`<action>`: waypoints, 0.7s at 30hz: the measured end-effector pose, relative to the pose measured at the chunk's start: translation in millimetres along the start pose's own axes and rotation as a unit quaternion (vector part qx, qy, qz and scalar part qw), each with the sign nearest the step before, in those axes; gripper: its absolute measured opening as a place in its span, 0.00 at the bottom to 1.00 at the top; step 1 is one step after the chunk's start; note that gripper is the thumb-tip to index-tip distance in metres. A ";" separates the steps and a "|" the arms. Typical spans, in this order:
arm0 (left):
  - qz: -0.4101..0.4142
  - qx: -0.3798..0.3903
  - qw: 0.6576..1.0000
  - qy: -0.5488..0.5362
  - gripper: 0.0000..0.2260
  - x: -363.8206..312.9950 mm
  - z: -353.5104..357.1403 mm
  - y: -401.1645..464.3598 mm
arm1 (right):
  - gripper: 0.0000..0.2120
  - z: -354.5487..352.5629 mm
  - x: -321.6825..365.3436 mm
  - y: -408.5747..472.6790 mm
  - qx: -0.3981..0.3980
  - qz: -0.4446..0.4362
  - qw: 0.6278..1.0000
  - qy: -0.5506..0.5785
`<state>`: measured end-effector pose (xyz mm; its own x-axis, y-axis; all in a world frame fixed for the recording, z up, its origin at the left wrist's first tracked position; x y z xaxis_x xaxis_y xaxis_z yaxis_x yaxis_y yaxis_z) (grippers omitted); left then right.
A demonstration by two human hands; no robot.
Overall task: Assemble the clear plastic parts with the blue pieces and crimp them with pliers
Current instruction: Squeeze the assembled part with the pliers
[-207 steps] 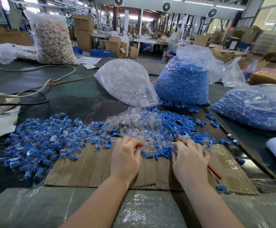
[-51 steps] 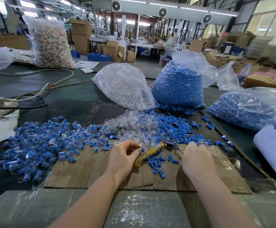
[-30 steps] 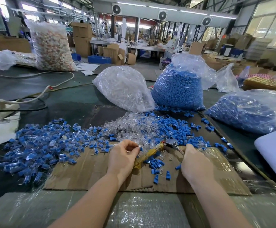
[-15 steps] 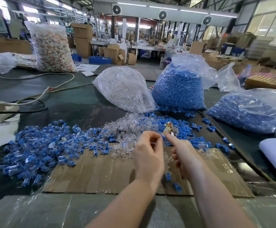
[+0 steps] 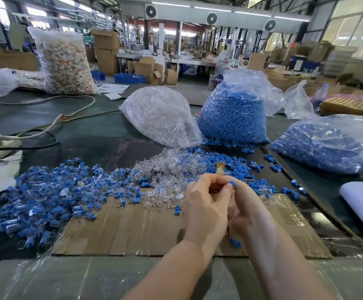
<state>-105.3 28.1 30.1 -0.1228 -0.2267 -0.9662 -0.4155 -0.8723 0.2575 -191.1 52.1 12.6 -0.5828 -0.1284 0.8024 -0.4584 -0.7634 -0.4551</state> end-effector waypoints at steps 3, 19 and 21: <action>-0.012 0.013 0.996 -0.090 0.05 -9.0 -3.3 3.3 | 0.11 -2.8 5.8 -0.2 -0.031 -0.012 0.999 -0.030; -0.203 -0.053 0.954 -0.216 0.03 50.4 -61.2 38.9 | 0.19 -0.5 6.8 -21.0 0.078 0.022 0.992 -0.095; -0.200 -0.053 0.955 -0.210 0.04 53.6 -65.4 40.8 | 0.18 2.2 2.8 -22.8 0.082 0.021 0.990 -0.108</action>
<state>-70.0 -47.9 -12.0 -0.3332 0.3091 -0.8907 -0.4142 -0.8967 -0.1562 -180.8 67.7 26.0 -0.4328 -0.2811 0.8566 -0.3113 -0.8451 -0.4346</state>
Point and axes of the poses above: each hand's wrist, its own y-axis towards the middle knuckle, its own z-axis out of the palm, x = y × z, the point moved 4 cm from there along y, towards the middle knuckle, and after that the axes turned 1 degree about -y, right-handed, at the moved point
